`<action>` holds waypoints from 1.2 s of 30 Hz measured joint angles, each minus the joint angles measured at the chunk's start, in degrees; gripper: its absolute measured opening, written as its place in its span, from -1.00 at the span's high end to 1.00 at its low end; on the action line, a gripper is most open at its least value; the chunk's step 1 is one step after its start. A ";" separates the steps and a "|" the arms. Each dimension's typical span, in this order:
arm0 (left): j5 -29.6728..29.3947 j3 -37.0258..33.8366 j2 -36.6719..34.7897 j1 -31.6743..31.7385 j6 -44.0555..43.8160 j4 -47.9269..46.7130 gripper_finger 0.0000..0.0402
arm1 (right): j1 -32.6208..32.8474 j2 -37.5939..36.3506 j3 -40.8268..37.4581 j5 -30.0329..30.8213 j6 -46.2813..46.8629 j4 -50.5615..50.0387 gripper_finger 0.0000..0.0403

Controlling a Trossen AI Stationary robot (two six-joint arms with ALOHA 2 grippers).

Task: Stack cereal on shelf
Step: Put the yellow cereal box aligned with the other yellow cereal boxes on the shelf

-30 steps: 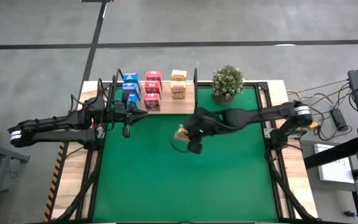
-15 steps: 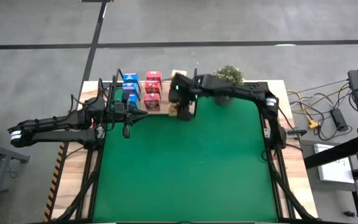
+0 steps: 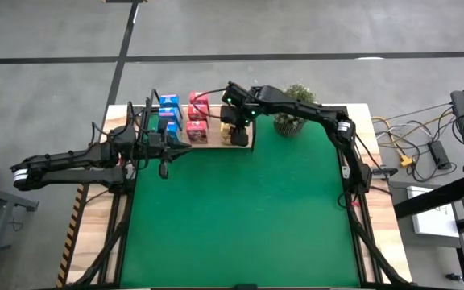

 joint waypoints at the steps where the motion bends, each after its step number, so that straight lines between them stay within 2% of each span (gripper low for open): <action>1: 0.00 0.00 0.00 0.00 0.00 -0.03 0.82 | 0.00 0.00 -0.04 0.70 -0.21 0.02 0.14; 5: -0.02 0.00 0.00 0.00 0.02 -0.01 0.82 | 0.00 0.00 -0.32 4.16 -1.30 0.15 0.07; 13: 0.00 0.00 0.00 0.00 0.02 -0.01 0.82 | 0.00 -0.02 -0.33 4.32 -1.45 0.15 0.01; 23: 0.00 0.00 0.00 -0.02 0.02 -0.01 0.82 | 1.77 -0.06 5.01 4.41 0.71 0.79 0.04; 28: 0.00 0.00 0.00 0.00 0.02 -0.01 0.82 | 3.52 -0.13 4.94 4.50 1.77 6.05 0.18; 34: -0.01 0.00 0.00 -0.01 0.02 -0.01 0.82 | 4.03 1.73 4.57 10.23 1.28 9.12 0.53; 36: 0.00 0.00 0.00 0.00 0.02 -0.02 0.82 | 3.94 2.83 4.56 10.51 1.04 9.34 0.64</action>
